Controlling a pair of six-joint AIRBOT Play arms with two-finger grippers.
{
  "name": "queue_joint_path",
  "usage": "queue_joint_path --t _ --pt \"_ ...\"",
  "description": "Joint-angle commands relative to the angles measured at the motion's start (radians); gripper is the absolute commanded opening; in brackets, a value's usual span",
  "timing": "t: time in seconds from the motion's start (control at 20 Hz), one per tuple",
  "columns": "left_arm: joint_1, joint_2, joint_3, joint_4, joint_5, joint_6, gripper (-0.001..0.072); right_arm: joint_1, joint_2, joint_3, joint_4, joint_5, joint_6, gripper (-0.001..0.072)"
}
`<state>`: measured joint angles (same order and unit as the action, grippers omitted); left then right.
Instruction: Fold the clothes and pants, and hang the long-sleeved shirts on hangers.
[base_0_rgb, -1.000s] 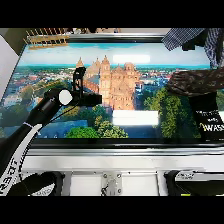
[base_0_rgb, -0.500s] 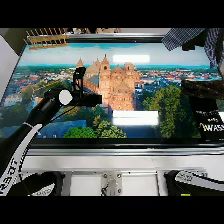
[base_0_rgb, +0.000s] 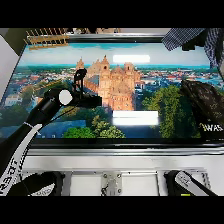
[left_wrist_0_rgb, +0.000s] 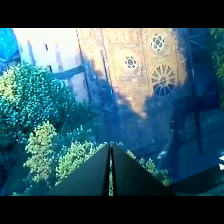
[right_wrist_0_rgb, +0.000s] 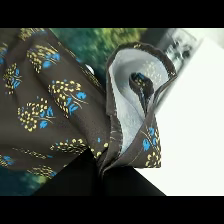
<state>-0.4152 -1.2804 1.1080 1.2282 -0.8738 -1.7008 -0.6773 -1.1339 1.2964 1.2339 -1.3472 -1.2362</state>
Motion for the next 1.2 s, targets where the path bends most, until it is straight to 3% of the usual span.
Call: queue_joint_path --t 0.0,0.2,0.25,0.3,0.35,0.5,0.6,0.7,0.8,0.85,0.9,0.95,1.15 --pt "0.000 0.000 0.001 0.002 -0.032 -0.001 0.0013 0.005 0.028 -0.145 -0.045 -0.006 0.015 0.0004" --pt "-0.001 0.000 0.000 0.002 -0.045 -0.001 0.0013 0.006 0.024 -0.188 -0.033 0.010 0.014 0.0040" --pt "-0.001 0.000 0.000 0.001 -0.045 -0.001 0.0013 0.006 0.026 -0.188 -0.026 0.024 0.013 0.0242" --pt "-0.001 0.000 0.000 0.001 -0.045 -0.001 0.0013 0.006 0.029 -0.186 -0.015 0.043 0.013 0.0505" --pt "-0.001 0.000 0.001 0.001 -0.047 -0.001 0.0013 0.006 0.035 -0.180 0.003 0.060 0.005 0.0552" --pt "-0.001 0.000 0.001 0.000 -0.051 -0.001 0.0013 0.058 0.104 -0.154 0.117 0.188 -0.040 0.0547" --pt "-0.001 0.000 0.001 0.001 -0.050 -0.001 0.0013 0.160 0.189 -0.153 0.312 0.294 -0.127 0.0546" --pt "0.000 0.000 0.001 0.000 -0.051 -0.002 0.0013 0.329 0.251 -0.157 0.471 0.325 -0.212 0.0547" --pt "0.000 0.000 0.001 0.001 -0.030 -0.001 0.0013 0.635 0.268 -0.177 0.487 0.323 -0.219 0.0545" --pt "0.000 0.000 0.001 0.001 -0.024 -0.001 0.0013 0.780 0.256 -0.182 0.482 0.325 -0.219 0.0371" --pt "0.000 0.000 0.001 0.001 -0.015 -0.001 0.0013 0.868 0.245 -0.182 0.472 0.325 -0.219 0.0106" --pt "0.000 0.000 0.001 0.001 -0.012 -0.001 0.0013 0.922 0.237 -0.182 0.468 0.325 -0.219 0.0006" --pt "0.000 0.000 0.001 0.001 -0.013 -0.001 0.0013 1.022 0.220 -0.182 0.473 0.288 -0.216 0.0006"
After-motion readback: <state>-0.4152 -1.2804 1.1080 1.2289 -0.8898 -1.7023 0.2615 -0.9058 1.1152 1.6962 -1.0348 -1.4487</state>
